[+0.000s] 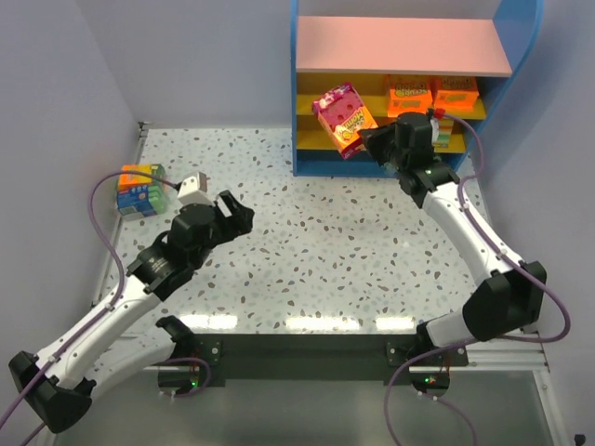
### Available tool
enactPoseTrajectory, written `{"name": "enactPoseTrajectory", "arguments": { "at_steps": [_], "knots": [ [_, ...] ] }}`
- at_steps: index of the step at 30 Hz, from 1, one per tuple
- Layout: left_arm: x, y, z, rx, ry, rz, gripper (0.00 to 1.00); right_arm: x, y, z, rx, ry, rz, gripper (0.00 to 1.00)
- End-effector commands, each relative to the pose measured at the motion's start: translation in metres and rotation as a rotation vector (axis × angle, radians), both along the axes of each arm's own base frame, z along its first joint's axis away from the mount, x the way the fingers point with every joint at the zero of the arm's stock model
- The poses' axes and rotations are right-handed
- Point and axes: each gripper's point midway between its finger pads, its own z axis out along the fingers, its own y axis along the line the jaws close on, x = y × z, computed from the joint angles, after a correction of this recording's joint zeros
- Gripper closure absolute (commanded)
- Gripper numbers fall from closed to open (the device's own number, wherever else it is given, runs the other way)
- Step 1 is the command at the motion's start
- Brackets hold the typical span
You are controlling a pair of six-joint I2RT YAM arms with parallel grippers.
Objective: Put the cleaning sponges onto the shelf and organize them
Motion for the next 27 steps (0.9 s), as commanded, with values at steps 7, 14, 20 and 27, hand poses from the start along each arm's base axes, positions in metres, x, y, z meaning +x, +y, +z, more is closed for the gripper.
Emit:
{"name": "enactPoseTrajectory", "arguments": {
  "at_steps": [7,14,20,27],
  "knots": [
    [-0.018,0.032,0.017,0.045,-0.031,0.063,0.18,0.061,-0.005,0.048,0.154,-0.041,-0.19,1.0],
    [-0.024,0.041,0.028,0.05,-0.044,0.08,0.18,0.088,-0.009,0.03,0.233,0.027,-0.312,1.0],
    [-0.023,0.045,0.029,0.062,-0.046,0.095,0.17,0.1,-0.023,0.02,0.304,0.015,-0.429,1.0],
    [-0.023,0.048,0.026,0.07,-0.036,0.113,0.16,0.113,-0.022,0.012,0.342,0.028,-0.484,1.0]
  ]
}}
